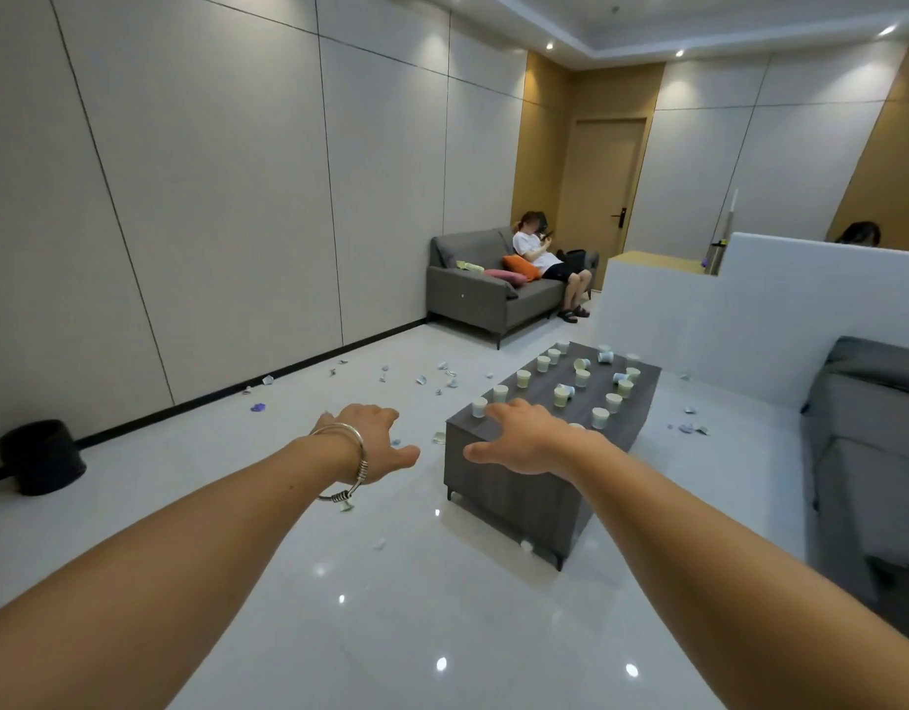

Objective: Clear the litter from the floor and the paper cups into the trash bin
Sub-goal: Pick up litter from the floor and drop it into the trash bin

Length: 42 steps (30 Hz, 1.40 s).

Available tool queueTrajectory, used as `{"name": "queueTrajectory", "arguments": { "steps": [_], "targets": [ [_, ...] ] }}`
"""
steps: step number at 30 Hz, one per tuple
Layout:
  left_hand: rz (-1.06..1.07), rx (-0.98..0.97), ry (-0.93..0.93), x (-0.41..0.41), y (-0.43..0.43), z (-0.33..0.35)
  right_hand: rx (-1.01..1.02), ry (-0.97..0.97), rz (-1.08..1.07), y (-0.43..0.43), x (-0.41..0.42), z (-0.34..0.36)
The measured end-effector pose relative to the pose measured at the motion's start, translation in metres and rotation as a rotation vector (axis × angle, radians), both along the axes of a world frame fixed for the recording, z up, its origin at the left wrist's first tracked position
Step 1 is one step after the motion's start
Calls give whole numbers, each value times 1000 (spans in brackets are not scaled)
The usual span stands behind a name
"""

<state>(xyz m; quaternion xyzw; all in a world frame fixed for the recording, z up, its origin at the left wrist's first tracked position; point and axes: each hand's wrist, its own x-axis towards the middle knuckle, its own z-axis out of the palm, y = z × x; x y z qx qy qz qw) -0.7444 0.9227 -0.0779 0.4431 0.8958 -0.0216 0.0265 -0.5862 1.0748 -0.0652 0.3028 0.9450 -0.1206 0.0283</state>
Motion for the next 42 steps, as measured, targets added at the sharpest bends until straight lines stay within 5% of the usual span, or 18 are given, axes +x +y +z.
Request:
{"name": "queueTrajectory", "arguments": {
  "steps": [25, 42],
  "targets": [
    [263, -73, -113, -413, 283, -59, -93, -99, 287, 315, -465, -54],
    [197, -117, -270, -687, 377, -202, -311, -309, 202, 391, -732, -218]
  ]
}}
